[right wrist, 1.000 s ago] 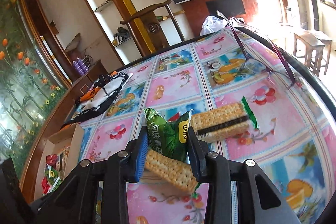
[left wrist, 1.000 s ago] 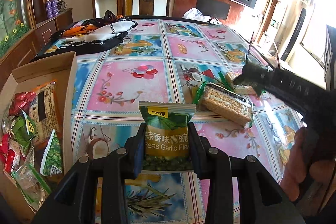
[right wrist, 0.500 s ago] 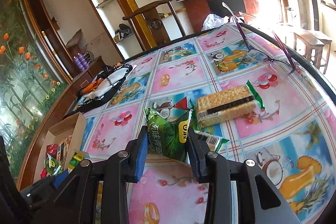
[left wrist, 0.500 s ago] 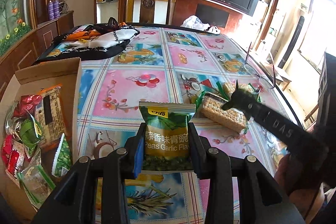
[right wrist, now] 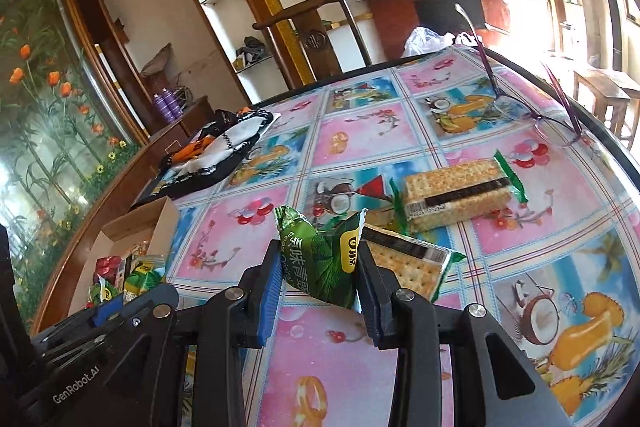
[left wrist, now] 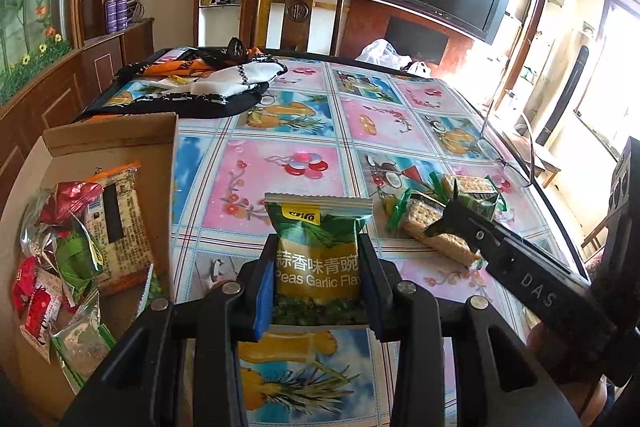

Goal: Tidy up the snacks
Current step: 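Lift both green pea bags and carry them toward the box, then lower both green pea bags into the box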

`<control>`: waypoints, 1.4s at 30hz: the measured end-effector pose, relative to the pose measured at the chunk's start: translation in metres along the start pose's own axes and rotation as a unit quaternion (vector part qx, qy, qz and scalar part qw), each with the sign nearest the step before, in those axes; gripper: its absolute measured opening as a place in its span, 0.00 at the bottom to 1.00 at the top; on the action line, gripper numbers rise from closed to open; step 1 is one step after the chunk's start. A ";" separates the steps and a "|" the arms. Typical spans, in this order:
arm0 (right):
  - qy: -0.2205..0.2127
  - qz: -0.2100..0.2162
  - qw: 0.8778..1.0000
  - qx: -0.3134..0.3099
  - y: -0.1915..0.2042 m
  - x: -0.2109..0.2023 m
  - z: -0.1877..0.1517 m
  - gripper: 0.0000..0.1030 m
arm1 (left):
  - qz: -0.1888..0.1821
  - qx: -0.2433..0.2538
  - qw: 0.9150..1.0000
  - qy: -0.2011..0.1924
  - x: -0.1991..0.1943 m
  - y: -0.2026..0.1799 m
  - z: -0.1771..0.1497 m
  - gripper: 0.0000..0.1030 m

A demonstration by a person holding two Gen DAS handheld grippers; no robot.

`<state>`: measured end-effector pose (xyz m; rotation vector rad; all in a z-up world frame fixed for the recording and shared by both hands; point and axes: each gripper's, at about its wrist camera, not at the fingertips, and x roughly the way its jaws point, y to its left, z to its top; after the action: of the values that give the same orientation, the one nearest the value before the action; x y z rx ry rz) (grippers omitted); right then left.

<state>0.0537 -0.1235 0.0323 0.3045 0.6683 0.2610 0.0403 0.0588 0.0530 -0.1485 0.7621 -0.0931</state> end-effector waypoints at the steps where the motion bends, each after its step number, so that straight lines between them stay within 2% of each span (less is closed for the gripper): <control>1: 0.003 0.000 1.000 -0.003 0.001 0.001 -0.001 0.37 | 0.000 -0.001 1.000 0.000 0.000 0.000 0.000 0.34; 4: 0.013 0.014 1.000 -0.001 0.002 0.002 0.000 0.37 | 0.003 0.002 1.000 -0.003 0.000 0.001 0.001 0.34; 8: 0.000 0.028 1.000 -0.003 0.007 -0.006 0.001 0.37 | 0.008 0.002 1.000 -0.010 -0.005 0.003 0.002 0.34; 12: 0.007 0.045 0.999 0.003 0.009 -0.008 0.000 0.37 | 0.011 -0.008 1.000 -0.016 -0.008 0.010 0.005 0.34; 18: -0.030 0.037 0.999 0.023 -0.003 -0.024 0.008 0.37 | 0.025 -0.032 0.999 -0.029 -0.016 0.032 0.011 0.35; 22: -0.019 0.044 0.999 0.026 -0.001 -0.019 0.006 0.37 | 0.031 -0.053 0.997 -0.038 -0.022 0.053 0.015 0.35; 27: -0.009 0.053 0.998 -0.018 0.024 -0.014 -0.004 0.37 | 0.043 -0.072 0.995 -0.045 -0.029 0.077 0.018 0.35; 31: 0.011 0.079 0.996 -0.050 0.054 -0.008 -0.019 0.37 | 0.060 -0.094 0.992 -0.051 -0.036 0.105 0.018 0.35; 42: 0.049 0.163 0.976 -0.136 0.145 0.007 -0.054 0.37 | 0.121 -0.162 0.979 -0.026 -0.043 0.182 0.006 0.35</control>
<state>0.0048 0.0236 0.0402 0.1363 0.6688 0.6792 0.0196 0.2447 0.0560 -0.3660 0.7340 0.2672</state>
